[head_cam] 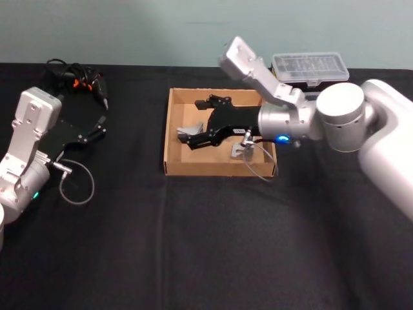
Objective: Use one hand to pick up the angle iron from the table and place it into the box.
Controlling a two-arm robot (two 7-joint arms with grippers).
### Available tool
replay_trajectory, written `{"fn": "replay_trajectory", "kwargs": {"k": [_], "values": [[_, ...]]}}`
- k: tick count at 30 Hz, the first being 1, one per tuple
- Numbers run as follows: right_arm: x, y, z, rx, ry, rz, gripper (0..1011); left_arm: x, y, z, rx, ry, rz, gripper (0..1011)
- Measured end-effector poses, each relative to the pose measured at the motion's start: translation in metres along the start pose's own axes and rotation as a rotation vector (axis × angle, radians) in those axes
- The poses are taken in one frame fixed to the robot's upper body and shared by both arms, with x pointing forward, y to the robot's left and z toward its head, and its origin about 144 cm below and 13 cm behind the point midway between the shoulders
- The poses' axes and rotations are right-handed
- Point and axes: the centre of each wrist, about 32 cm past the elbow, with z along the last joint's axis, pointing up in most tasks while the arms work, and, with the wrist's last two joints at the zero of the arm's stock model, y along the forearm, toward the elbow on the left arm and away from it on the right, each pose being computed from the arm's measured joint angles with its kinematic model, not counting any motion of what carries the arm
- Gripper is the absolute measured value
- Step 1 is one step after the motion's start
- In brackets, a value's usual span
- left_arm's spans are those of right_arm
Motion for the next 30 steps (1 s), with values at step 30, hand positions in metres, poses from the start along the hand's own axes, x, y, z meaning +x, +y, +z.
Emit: {"fn": "replay_trajectory", "kwargs": {"k": [30], "values": [[-0.031, -0.117, -0.056, 0.168, 0.043, -0.04, 1000, 0.0, 0.0, 0.0, 0.0, 0.0, 0.0, 1011]]}}
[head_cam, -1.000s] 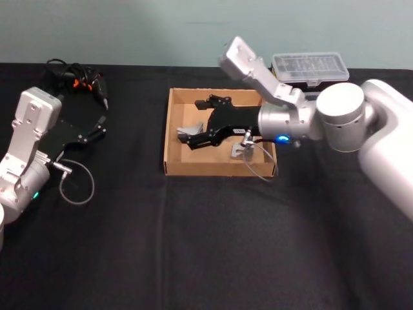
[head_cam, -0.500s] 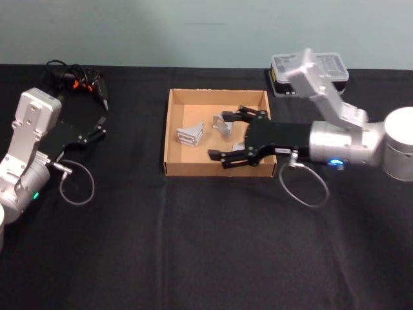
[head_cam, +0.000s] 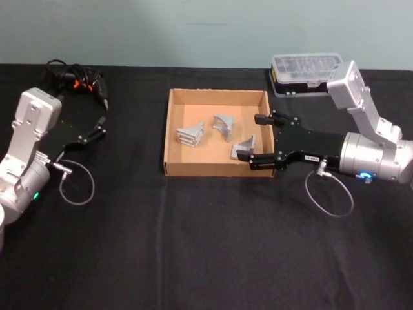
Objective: Use one hand to pick up the angle iron from the table and place it into the box.
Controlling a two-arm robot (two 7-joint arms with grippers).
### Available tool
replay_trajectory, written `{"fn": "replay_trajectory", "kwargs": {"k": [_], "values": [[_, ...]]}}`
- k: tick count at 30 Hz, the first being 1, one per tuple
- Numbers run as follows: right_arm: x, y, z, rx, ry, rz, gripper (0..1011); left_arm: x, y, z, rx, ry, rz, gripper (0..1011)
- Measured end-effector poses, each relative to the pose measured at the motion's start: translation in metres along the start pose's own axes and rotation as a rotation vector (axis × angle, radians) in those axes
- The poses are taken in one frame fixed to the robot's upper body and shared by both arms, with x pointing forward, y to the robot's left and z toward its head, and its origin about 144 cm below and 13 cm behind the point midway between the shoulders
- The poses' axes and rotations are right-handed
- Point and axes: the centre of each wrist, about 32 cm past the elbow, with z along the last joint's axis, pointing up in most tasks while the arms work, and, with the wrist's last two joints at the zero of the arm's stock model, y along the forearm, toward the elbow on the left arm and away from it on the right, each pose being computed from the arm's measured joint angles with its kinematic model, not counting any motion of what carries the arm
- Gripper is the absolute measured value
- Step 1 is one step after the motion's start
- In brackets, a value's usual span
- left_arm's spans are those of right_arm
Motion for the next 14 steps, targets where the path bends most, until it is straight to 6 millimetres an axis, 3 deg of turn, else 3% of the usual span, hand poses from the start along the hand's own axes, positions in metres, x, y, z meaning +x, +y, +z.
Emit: {"fn": "replay_trajectory", "kwargs": {"k": [14], "values": [[0.0003, 0.0014, 0.0018, 0.001, -0.004, 0.008, 1000, 0.0, 0.0, 0.0, 0.0, 0.0, 0.0, 1011]]}}
